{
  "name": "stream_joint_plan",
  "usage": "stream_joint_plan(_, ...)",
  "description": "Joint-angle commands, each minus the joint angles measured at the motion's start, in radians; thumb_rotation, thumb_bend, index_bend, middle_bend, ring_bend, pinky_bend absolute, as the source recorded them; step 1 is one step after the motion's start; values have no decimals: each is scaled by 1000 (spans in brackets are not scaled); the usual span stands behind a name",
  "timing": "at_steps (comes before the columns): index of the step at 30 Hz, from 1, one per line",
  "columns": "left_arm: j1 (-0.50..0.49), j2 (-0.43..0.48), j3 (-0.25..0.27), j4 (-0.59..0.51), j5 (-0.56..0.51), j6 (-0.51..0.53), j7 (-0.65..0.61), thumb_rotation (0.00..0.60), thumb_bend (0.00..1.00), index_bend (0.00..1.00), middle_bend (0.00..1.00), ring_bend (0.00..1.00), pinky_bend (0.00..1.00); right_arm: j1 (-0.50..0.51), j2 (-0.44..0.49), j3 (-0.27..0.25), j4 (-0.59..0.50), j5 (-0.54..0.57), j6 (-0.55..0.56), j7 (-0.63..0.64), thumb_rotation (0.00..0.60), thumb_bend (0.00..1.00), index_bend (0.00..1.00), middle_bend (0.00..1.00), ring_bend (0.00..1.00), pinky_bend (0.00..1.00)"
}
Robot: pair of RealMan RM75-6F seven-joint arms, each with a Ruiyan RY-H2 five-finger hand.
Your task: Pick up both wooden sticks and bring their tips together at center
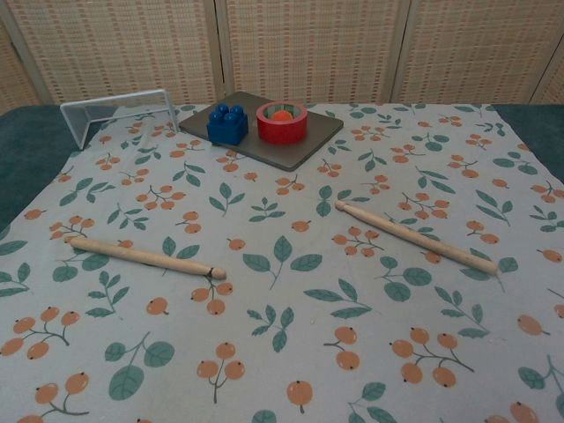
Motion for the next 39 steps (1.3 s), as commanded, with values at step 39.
stream_joint_plan(39,-343,-366,32,356,64,-430,167,600,450,159,245,74,134,20,-28,12,20,53,-64,-22,600,326,0,0,0,0)
